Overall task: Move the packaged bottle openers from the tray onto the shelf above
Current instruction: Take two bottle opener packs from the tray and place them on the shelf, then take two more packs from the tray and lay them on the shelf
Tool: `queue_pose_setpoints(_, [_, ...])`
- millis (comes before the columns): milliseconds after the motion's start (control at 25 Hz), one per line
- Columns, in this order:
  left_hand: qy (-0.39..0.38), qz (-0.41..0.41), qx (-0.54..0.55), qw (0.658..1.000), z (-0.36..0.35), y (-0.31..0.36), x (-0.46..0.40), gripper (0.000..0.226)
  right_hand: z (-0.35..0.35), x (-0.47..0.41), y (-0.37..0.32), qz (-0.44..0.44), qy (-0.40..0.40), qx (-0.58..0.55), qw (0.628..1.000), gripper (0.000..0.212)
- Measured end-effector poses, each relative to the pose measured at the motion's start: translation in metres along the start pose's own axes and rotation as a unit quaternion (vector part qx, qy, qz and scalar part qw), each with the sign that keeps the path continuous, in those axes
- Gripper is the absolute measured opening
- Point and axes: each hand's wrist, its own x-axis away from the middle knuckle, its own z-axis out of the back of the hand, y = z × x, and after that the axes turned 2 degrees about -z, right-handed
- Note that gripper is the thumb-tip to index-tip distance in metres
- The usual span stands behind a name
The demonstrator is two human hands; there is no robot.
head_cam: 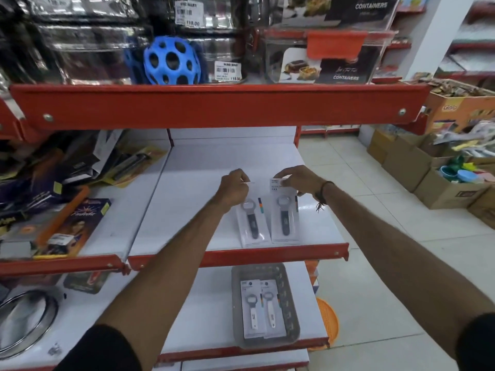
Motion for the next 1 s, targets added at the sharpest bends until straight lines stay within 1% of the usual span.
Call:
queue_pose_setpoints(200, [-0.051, -0.016, -0.04, 0.998, -0.04, 0.007, 0.0, 0.026, 0.004, 0.007, 0.024, 0.005, -0.022, 0.019, 1.0, 0.026])
queue_pose_setpoints(280, [-0.057, -0.017, -0.052, 0.997, -0.045, 0.007, 0.0, 0.024, 0.001, 0.007, 0.029, 0.014, -0.007, 0.011, 1.0, 0.026])
queue_pose_setpoints(320, [-0.054, -0.021, -0.06, 0.996, -0.047, 0.006, 0.001, 0.023, -0.001, 0.007, 0.031, 0.015, 0.006, 0.024, 1.0, 0.027])
queue_pose_setpoints(360, [-0.052, -0.027, -0.077, 0.995, -0.047, 0.005, 0.003, 0.022, -0.004, 0.009, 0.032, 0.014, 0.011, 0.054, 0.998, 0.03])
queue_pose_setpoints(400, [-0.049, -0.035, -0.104, 0.993, -0.047, 0.004, 0.004, 0.023, -0.006, 0.011, 0.032, 0.012, 0.013, 0.107, 0.994, 0.034])
queue_pose_setpoints(480, [-0.044, -0.052, -0.191, 0.979, -0.045, 0.0, 0.007, 0.028, -0.012, 0.019, 0.033, 0.012, 0.033, 0.242, 0.97, 0.044])
queue_pose_setpoints(520, [-0.038, -0.058, -0.224, 0.972, -0.043, -0.002, 0.013, 0.032, -0.017, 0.027, 0.032, 0.025, 0.058, 0.286, 0.956, 0.049])
queue_pose_setpoints(560, [-0.025, -0.068, -0.237, 0.969, -0.041, -0.002, 0.02, 0.036, -0.022, 0.036, 0.03, 0.046, 0.094, 0.292, 0.951, 0.05])
queue_pose_setpoints(640, [0.028, -0.112, -0.224, 0.968, -0.034, 0.0, 0.042, 0.037, -0.032, 0.057, 0.027, 0.094, 0.187, 0.247, 0.946, 0.045])
queue_pose_setpoints(680, [0.061, -0.138, -0.215, 0.965, -0.033, -0.001, 0.057, 0.035, -0.041, 0.07, 0.028, 0.119, 0.238, 0.228, 0.937, 0.04])
queue_pose_setpoints(720, [0.091, -0.164, -0.213, 0.959, -0.033, -0.002, 0.071, 0.033, -0.051, 0.083, 0.029, 0.142, 0.288, 0.217, 0.922, 0.037])
queue_pose_setpoints(800, [0.133, -0.193, -0.217, 0.948, -0.038, -0.007, 0.105, 0.03, -0.074, 0.11, 0.033, 0.183, 0.363, 0.192, 0.893, 0.03])
queue_pose_setpoints(920, [0.192, -0.232, -0.195, 0.933, -0.053, -0.017, 0.153, 0.028, -0.109, 0.145, 0.043, 0.21, 0.418, 0.144, 0.872, 0.02])
queue_pose_setpoints(1000, [0.232, -0.262, -0.171, 0.921, -0.066, -0.031, 0.182, 0.024, -0.134, 0.165, 0.056, 0.216, 0.418, 0.112, 0.875, 0.018])
